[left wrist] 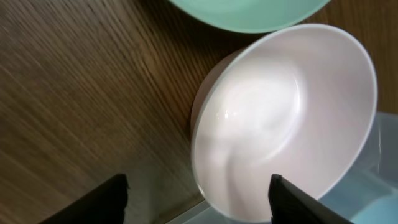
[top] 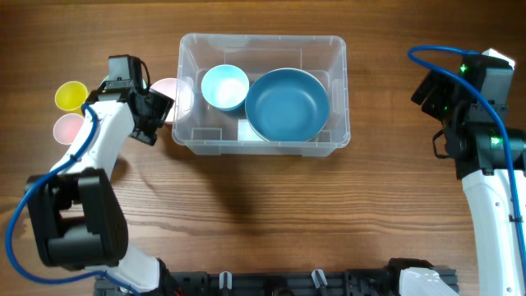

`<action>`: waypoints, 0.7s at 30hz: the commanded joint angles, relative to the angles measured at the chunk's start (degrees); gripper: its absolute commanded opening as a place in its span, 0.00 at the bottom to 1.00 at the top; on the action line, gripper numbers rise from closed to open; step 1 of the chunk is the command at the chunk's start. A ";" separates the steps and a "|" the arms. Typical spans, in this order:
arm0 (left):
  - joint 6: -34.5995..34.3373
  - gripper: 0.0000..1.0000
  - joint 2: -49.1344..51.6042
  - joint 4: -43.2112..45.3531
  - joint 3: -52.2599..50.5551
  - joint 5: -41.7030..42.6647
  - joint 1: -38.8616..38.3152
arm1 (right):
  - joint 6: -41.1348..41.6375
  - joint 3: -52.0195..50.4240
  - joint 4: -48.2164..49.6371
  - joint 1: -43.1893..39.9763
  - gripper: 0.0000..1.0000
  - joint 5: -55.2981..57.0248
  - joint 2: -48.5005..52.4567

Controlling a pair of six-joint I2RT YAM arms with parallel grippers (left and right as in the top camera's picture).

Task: Pack container
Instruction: 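Release the light blue bowl and move the left gripper to the pink bowl, then grasp the pink bowl rim and lift it over the bin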

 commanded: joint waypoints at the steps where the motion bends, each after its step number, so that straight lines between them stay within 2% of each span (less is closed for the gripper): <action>1: -2.78 0.68 3.45 1.92 -0.55 1.49 -0.09 | 0.70 0.39 0.13 -0.13 1.00 0.81 0.07; 5: -2.78 0.60 4.81 3.50 -0.55 1.44 0.20 | 0.70 0.39 0.11 -0.13 1.00 0.81 0.07; 10: -2.75 0.28 4.79 2.64 -0.55 1.81 2.38 | 0.68 0.39 0.11 -0.13 1.00 0.79 0.07; 11: -2.73 0.18 4.76 2.38 -0.55 2.54 2.91 | 0.68 0.39 0.11 -0.13 1.00 0.81 0.07; 13: -2.71 0.09 4.74 2.19 -0.55 3.85 3.61 | 0.70 0.39 0.11 -0.13 1.00 0.81 0.07; 15: -2.43 0.04 4.57 1.46 -0.55 4.96 4.42 | 0.70 0.39 0.11 -0.13 1.00 0.79 0.07; 21: -2.27 0.04 1.16 -1.33 -0.52 5.22 5.81 | 0.70 0.39 0.11 -0.13 1.00 0.79 0.07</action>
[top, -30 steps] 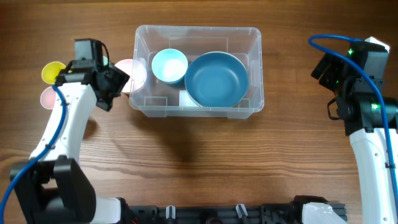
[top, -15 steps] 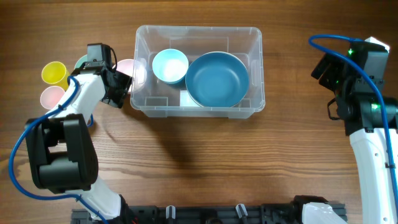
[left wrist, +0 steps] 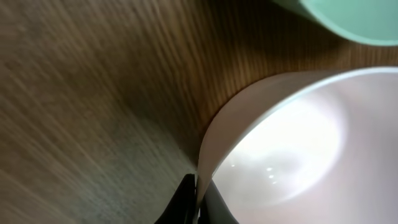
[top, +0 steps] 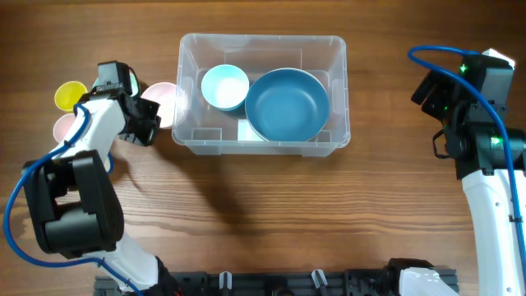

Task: Pack container
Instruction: 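Grasp the pink bowl rim and lift it over the bin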

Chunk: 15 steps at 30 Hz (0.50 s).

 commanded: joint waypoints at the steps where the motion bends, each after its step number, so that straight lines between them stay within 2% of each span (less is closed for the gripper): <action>1: 0.35 0.04 -4.39 -1.49 -0.52 1.03 1.11 | 0.68 0.39 0.11 -0.13 1.00 0.81 0.07; 5: 3.80 0.04 -12.31 -1.88 -0.52 1.03 1.09 | 0.70 0.39 0.11 -0.13 0.99 0.81 0.07; 11: 3.80 0.04 -29.73 -2.05 -0.52 -1.99 1.03 | 0.68 0.39 0.13 -0.13 0.99 0.81 0.07; 15: 9.05 0.04 -39.39 -0.57 -0.52 -2.62 -2.05 | 0.70 0.39 0.11 -0.13 1.00 0.81 0.07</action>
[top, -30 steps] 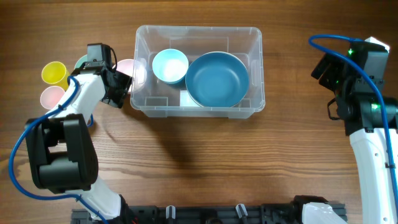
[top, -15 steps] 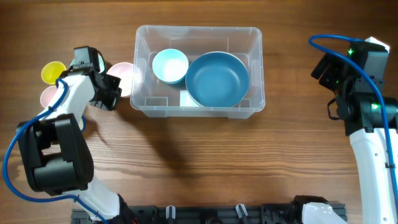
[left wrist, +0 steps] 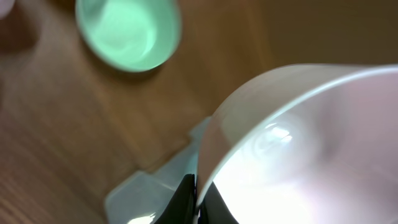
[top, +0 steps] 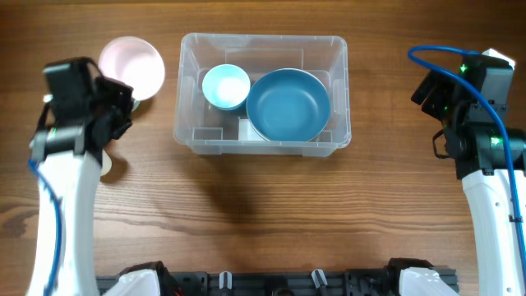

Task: Pack container
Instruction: 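Grasp the pink bowl rim and lift it over the bin, then lower the pink bowl into the bin and open the left gripper, then move the left gripper to the mint green bowl and grasp its rim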

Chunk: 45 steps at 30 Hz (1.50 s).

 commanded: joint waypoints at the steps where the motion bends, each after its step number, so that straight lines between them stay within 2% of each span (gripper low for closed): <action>1: 5.64 0.04 -8.48 1.01 -0.15 -1.60 -4.28 | 0.70 0.39 0.11 -0.13 1.00 0.76 0.07; 5: 7.43 0.04 -11.28 4.85 -0.07 -2.58 -11.43 | 0.68 0.39 0.13 -0.13 1.00 0.79 0.07; 7: 8.09 0.04 -10.38 6.05 -0.04 -6.45 -15.82 | 0.70 0.39 0.13 -0.13 1.00 0.76 0.07; 10: 13.35 0.04 -6.86 7.93 -0.04 -12.68 -22.18 | 0.70 0.39 0.11 -0.13 0.99 0.76 0.04; 14: 18.03 0.04 0.07 8.28 -0.04 -18.56 -27.04 | 0.68 0.39 0.11 -0.13 1.00 0.79 0.07; 22: 19.21 0.04 16.33 8.92 4.63 -18.78 -27.61 | 0.68 0.39 0.11 -0.13 1.00 0.79 0.07; 27: 19.19 0.04 21.46 13.18 4.98 -18.78 -27.54 | 0.68 0.39 0.11 -0.13 1.00 0.79 0.07; 33: 19.15 0.05 24.35 13.84 4.98 -18.78 -27.54 | 0.70 0.39 0.13 -0.13 1.00 0.79 0.07; 34: 19.15 0.20 24.35 13.84 4.98 -18.78 -27.54 | 0.68 0.39 0.11 -0.13 1.00 0.76 0.07; 36: 19.12 0.79 24.33 13.92 5.01 -18.78 -27.54 | 0.70 0.39 0.11 -0.13 1.00 0.79 0.07; 37: 19.15 0.85 24.33 13.99 5.01 -18.78 -27.54 | 0.68 0.39 0.11 -0.13 1.00 0.79 0.07; 39: 19.15 0.85 23.82 13.79 5.55 -18.75 -27.54 | 0.68 0.39 0.11 -0.13 1.00 0.79 0.04; 45: 18.95 0.76 17.11 9.99 9.73 -19.39 -27.26 | 0.68 0.39 0.11 -0.13 0.99 0.79 0.07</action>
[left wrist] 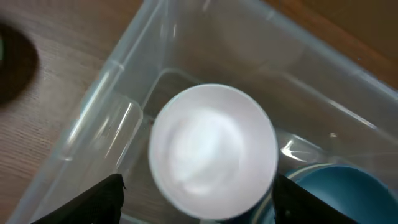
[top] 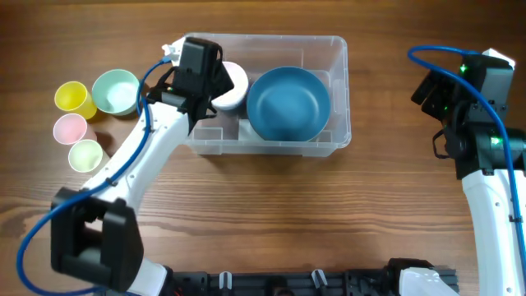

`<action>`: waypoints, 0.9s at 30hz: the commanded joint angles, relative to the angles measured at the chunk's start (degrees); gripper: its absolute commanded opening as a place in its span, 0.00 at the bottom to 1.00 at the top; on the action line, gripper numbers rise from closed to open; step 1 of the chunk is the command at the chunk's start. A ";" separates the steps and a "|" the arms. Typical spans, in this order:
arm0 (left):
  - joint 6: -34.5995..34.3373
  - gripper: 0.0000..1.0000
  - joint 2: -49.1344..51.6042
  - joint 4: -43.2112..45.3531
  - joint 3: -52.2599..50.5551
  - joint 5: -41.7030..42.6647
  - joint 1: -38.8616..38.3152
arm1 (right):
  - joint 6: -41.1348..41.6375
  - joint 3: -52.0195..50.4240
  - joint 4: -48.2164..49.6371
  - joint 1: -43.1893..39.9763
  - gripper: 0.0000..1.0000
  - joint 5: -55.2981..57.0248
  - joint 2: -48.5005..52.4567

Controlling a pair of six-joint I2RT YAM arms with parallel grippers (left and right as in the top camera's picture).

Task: Pack container
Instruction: 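Move the left gripper to the mint green bowl and grasp its rim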

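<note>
The clear plastic container stands at mid table. Inside it a large dark blue bowl fills the right part. A pale pink bowl sits upright in the left part, and in the overhead view the pink bowl is half covered by my left arm. My left gripper hangs open just above that bowl, its fingers wide apart and touching nothing. My right gripper is off to the right of the container, away from everything.
Left of the container stand a mint green bowl, a yellow cup, a pink cup and a light green cup. The container's walls surround the left gripper.
The left gripper held the pink bowl by its rim, up left of the container. Now the bowl rests inside the container's left part, where the light blue bowl showed, and the gripper is open above it.
The left gripper stood open beside the pink bowl on the table by the container's left wall. Then it was shut on the bowl's rim, then it held the bowl raised. Now the bowl lies in the container, released. The right arm has not moved.
</note>
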 commanded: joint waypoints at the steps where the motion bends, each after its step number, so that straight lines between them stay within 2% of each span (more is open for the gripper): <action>1: 0.17 0.73 -7.67 -2.49 4.44 -1.99 0.70 | 0.68 0.39 0.11 -0.13 0.99 0.76 0.07; 4: -6.14 0.67 -12.48 -7.15 4.50 -4.26 3.74 | 0.70 0.39 0.11 -0.13 1.00 0.79 0.07; 5: -10.43 0.63 -14.43 -11.15 4.48 -4.17 6.38 | 0.68 0.39 0.11 -0.13 1.00 0.79 0.04; 6: -13.22 0.62 -15.56 -14.05 4.48 -4.17 8.39 | 0.68 0.39 0.13 -0.13 1.00 0.79 0.07; 7: -15.74 0.63 -16.83 -17.29 4.48 -4.15 11.17 | 0.70 0.39 0.11 -0.13 1.00 0.79 0.04; 9: -20.00 0.73 -18.58 -23.56 4.48 -3.65 18.73 | 0.68 0.39 0.13 -0.13 0.99 0.79 0.07; 11: -21.00 0.77 -18.82 -26.58 4.48 -0.92 24.09 | 0.68 0.39 0.11 -0.13 1.00 0.79 0.07; 13: -20.98 0.78 -18.82 -29.68 4.48 -0.46 27.45 | 0.66 0.39 0.11 -0.13 1.00 0.79 0.07; 14: -20.98 0.74 -18.75 -31.67 4.37 -0.55 28.92 | 0.70 0.39 0.13 -0.13 1.00 0.79 0.07; 15: -21.03 0.68 -18.51 -32.28 4.11 -0.94 29.81 | 0.68 0.39 0.11 -0.13 1.00 0.79 0.07; 17: -22.56 0.65 -17.81 -32.35 3.98 -0.87 30.53 | 0.68 0.39 0.11 -0.13 1.00 0.79 0.04; 20: -31.50 0.60 -15.69 -32.33 3.98 0.79 30.69 | 0.68 0.39 0.11 -0.13 1.00 0.76 0.07; 23: -43.78 0.60 -10.84 -31.63 3.98 4.74 30.62 | 0.70 0.39 0.11 -0.13 1.00 0.79 0.07; 27: -50.45 0.60 -3.26 -28.74 3.98 5.64 30.62 | 0.70 0.39 0.11 -0.13 1.00 0.79 0.07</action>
